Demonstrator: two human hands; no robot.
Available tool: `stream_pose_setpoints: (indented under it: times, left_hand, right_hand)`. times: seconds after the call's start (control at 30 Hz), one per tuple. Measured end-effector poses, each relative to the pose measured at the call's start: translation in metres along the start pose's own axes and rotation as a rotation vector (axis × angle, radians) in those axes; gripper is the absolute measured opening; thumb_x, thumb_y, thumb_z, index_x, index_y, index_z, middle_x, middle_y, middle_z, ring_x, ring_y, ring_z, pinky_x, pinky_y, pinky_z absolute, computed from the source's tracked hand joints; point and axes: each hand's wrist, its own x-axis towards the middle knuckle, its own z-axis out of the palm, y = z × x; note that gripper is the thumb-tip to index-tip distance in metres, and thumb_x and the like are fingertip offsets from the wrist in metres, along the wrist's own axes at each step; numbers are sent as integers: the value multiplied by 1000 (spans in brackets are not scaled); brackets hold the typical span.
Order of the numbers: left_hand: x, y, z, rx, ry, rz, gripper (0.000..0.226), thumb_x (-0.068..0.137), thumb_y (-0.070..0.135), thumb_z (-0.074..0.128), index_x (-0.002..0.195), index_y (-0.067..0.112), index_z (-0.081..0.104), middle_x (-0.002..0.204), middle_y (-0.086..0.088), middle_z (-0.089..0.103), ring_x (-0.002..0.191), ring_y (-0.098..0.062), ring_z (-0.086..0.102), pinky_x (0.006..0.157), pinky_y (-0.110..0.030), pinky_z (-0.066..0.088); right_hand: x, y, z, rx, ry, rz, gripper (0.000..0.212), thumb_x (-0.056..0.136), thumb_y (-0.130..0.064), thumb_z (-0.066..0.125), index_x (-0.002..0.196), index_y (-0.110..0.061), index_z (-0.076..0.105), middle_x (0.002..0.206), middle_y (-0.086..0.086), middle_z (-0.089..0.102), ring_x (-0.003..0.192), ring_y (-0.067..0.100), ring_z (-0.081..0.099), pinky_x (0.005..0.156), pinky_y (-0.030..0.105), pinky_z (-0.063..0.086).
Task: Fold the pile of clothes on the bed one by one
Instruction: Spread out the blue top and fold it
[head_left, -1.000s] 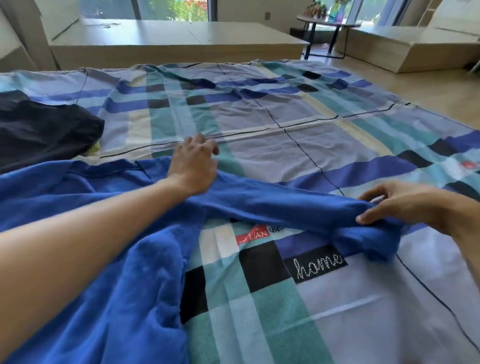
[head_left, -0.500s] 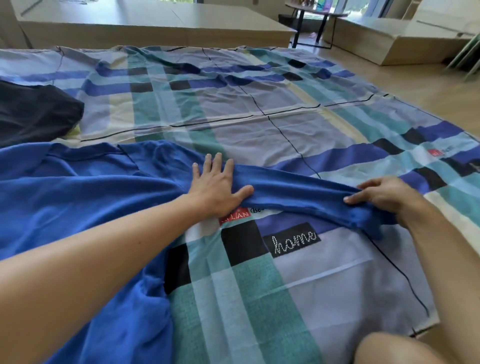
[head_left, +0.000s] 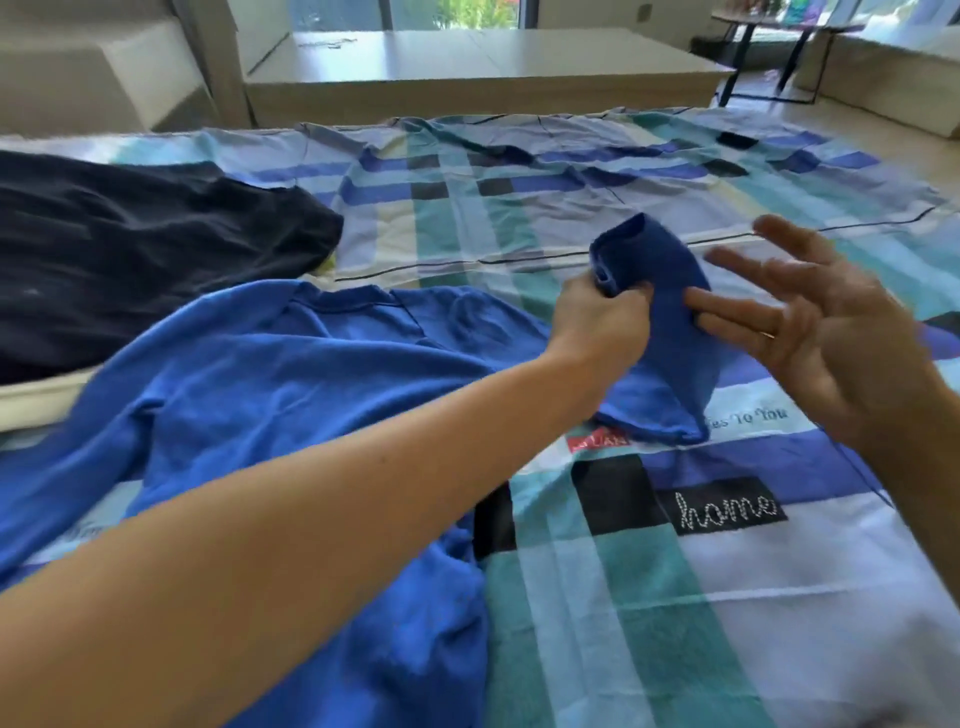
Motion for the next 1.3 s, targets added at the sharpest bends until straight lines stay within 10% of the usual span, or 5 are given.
stream_pose_setpoints:
  times: [0.37, 0.47, 0.7, 0.97, 1.3]
  left_hand:
    - [52, 40, -211, -154, 529, -2, 20, 98, 11, 58, 115, 17, 51, 112, -14, 65, 81, -26, 68, 57, -39, 60]
    - [35, 12, -273, 69, 603, -156, 28, 97, 7, 57, 125, 8, 56, 110, -16, 64, 72, -24, 62, 46, -34, 52]
    - [2, -29, -333, 192, 532, -339, 25, 94, -9, 55, 82, 13, 51, 94, -8, 57, 66, -24, 65, 44, -29, 57]
    - [20, -19, -343, 989, 561, -122, 14, 88, 33, 64, 96, 22, 60, 106, -4, 69, 104, -32, 65, 87, -40, 51]
    - [119, -12, -345, 1557, 361, 11, 38, 92, 45, 63, 122, 22, 63, 130, -11, 59, 125, -33, 51, 104, -43, 36]
  right_hand:
    - [3, 70, 14, -656, -138, 136, 35, 87, -19, 75, 114, -33, 58, 124, 17, 63, 77, 12, 74, 70, 29, 60]
    - [5, 84, 24, -754, -204, 166, 68, 50, -67, 87, 106, -41, 59, 107, 1, 67, 85, 20, 73, 70, 33, 59]
    - [15, 114, 60, -827, -249, 173, 39, 92, -9, 67, 125, -23, 53, 107, 12, 69, 91, 26, 68, 71, 34, 55]
    - [84, 126, 95, -825, 83, 188, 58, 93, -32, 69, 141, -14, 43, 110, 11, 65, 103, 32, 65, 97, 49, 52]
    - [165, 141, 171, -1196, -281, 156, 53, 88, -41, 74, 125, -6, 60, 99, 10, 66, 86, 25, 64, 75, 34, 50]
